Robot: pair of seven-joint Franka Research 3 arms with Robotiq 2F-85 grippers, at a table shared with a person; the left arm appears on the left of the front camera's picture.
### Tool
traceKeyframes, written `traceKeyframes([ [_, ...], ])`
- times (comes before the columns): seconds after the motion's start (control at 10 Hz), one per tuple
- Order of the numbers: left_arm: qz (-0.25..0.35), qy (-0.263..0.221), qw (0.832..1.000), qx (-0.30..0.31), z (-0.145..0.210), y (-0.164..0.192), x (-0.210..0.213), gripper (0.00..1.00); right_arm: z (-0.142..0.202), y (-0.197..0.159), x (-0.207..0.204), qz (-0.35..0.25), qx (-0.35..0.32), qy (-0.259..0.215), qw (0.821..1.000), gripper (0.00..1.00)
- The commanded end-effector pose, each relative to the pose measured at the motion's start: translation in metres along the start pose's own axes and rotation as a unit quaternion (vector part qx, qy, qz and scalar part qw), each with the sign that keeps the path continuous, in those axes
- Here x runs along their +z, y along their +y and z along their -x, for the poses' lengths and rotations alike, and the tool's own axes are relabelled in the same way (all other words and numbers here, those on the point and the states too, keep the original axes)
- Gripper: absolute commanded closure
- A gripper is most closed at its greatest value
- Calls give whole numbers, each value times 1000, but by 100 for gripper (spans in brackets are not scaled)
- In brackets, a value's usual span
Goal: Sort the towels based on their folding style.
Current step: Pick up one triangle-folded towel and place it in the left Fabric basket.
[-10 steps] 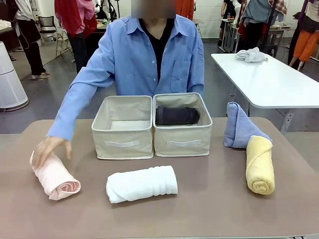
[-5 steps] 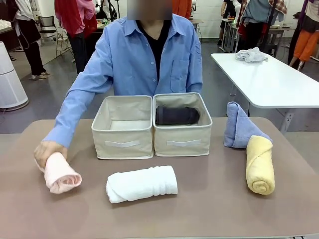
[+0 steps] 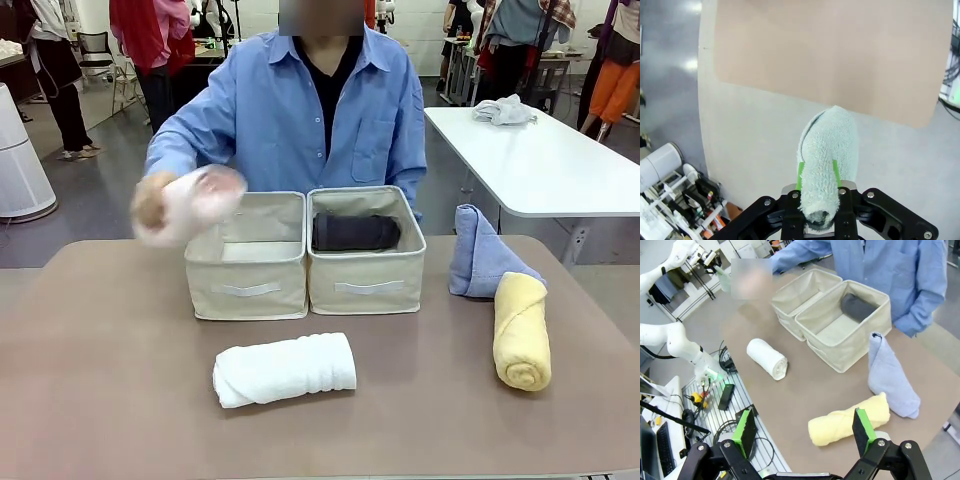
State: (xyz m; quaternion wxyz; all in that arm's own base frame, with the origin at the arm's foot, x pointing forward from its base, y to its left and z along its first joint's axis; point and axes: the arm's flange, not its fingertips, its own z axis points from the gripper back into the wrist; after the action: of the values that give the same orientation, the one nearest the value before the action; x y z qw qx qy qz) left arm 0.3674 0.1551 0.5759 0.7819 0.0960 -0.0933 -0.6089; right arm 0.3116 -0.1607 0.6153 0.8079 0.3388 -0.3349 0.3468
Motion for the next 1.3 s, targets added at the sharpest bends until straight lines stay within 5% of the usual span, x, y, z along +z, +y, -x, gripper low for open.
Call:
traceKeyframes([
  [0.0,-10,-61,998,-24,-44,16,16,100,0,0,-1,-5,5,-6,1000,0],
  [0.3,-1,-103,992,-72,-145,38,41,100,0,0,-1,-5,5,-6,1000,0],
  [0.6,4,-114,990,-84,-204,46,40,100,0,0,-1,-5,5,-6,1000,0],
  [1.2,5,-110,990,-93,-218,44,30,100,0,0,-1,-5,5,-6,1000,0],
])
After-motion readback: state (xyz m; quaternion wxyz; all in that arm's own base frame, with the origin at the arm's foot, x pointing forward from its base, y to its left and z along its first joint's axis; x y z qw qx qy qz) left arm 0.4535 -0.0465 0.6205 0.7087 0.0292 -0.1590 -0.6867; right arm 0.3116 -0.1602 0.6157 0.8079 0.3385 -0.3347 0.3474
